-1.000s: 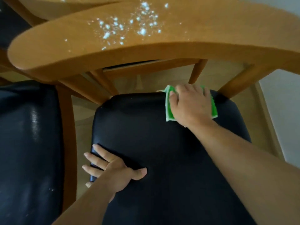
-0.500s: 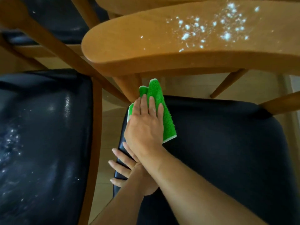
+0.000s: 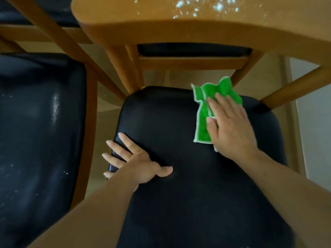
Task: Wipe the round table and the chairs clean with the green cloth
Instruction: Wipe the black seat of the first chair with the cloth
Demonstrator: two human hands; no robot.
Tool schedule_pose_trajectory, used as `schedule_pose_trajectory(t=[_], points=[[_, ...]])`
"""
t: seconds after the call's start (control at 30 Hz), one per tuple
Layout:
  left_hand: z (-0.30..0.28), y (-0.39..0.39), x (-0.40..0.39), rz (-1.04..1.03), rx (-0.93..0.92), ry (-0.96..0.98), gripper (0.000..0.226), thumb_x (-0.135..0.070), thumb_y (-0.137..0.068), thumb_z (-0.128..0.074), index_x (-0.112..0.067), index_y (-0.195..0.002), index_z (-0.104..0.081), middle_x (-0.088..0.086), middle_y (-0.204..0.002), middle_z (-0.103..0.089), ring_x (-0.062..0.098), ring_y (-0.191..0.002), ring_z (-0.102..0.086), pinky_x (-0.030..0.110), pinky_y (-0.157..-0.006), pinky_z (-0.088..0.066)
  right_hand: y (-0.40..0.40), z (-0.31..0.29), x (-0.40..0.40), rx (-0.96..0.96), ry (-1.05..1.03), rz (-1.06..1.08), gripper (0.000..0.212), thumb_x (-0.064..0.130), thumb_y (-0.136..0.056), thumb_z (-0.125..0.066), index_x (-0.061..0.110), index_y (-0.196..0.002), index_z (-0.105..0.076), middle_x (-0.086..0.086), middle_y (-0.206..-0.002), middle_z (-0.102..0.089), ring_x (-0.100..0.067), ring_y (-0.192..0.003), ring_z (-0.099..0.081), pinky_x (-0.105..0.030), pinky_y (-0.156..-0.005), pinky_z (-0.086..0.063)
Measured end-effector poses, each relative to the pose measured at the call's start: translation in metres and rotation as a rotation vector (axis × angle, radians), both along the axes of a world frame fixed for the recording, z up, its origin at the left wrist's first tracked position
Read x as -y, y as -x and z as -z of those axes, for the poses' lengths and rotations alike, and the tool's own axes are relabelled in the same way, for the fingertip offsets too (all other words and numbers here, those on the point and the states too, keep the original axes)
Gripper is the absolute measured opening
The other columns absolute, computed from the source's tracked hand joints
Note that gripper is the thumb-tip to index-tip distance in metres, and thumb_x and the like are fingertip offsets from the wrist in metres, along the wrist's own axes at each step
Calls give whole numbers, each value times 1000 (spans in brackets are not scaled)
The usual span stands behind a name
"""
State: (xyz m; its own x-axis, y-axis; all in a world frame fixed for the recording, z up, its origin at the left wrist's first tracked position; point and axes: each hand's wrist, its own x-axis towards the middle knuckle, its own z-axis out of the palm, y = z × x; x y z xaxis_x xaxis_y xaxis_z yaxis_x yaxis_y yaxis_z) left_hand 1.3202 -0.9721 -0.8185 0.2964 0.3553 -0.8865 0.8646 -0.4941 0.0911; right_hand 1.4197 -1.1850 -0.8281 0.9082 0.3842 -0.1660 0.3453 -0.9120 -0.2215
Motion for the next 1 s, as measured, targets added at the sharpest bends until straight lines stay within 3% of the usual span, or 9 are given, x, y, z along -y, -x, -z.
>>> schedule_pose_trajectory(t=[0.07,0.2,0.43,0.5,0.63,0.73,0.8,0.9,1.0], points=[[0,3,-1,-21,20,4,158,-64,-46,-85,-34,-78,67,5,-130,62,41,-130,44,68,-110,4,20,0,36,1,24,94,56,40,-98,-25,20,-150,-28,-7,-159,-24,-29,-146,-19,-51,-116,-20],[-2,8,-2,-21,106,-39,164,-68,-43,-84,-32,-121,55,3,-140,54,41,-134,38,67,-110,4,67,-4,67,-38,68,349,55,37,-100,-22,21,-153,-20,-2,-162,-13,-28,-148,-10,-50,-117,-17],[8,22,-1,-96,350,-87,150,-67,-47,-83,-38,-144,27,1,-157,28,36,-143,22,61,-112,1,110,-6,84,-123,86,467,58,39,-102,-23,24,-154,-5,-1,-163,1,-27,-149,1,-55,-116,-14],[9,26,-13,-164,475,-33,138,-63,-49,-81,-41,-150,10,0,-162,12,34,-147,9,55,-116,-4,111,-6,86,-141,87,464,58,41,-102,-21,25,-154,-1,1,-163,5,-26,-149,5,-57,-116,-13],[-1,54,-24,-227,671,103,107,-56,-49,-78,-37,-144,-33,-1,-153,-34,25,-137,-37,47,-110,-34,119,-3,82,-236,106,526,64,46,-101,-18,24,-153,11,0,-161,17,-28,-147,14,-56,-116,1],[-17,86,15,-1,715,-82,85,-47,-76,-70,-29,-148,-28,11,-160,-10,31,-146,-13,44,-117,-20,139,-4,70,-308,154,655,67,48,-101,-18,22,-151,19,-3,-159,25,-31,-146,18,-54,-116,5],[-35,100,51,123,783,-27,71,-33,-87,-66,-22,-148,-31,14,-161,-3,29,-148,-4,42,-120,-12,158,-6,59,-364,185,695,69,49,-100,-17,22,-150,22,-4,-157,29,-32,-145,21,-55,-116,5],[-55,107,86,181,812,78,57,-23,-93,-58,-21,-146,-37,6,-162,-8,20,-148,-6,25,-113,-13,190,-8,45,-463,287,637,73,52,-99,-17,19,-148,26,-6,-155,34,-34,-144,24,-58,-114,6],[-56,114,99,265,805,124,57,-25,-95,-55,-23,-148,-33,-1,-162,-5,14,-148,-1,30,-115,-16,197,-10,50,-377,265,561,77,53,-98,-24,13,-151,15,-14,-158,22,-37,-144,20,-54,-115,6]])
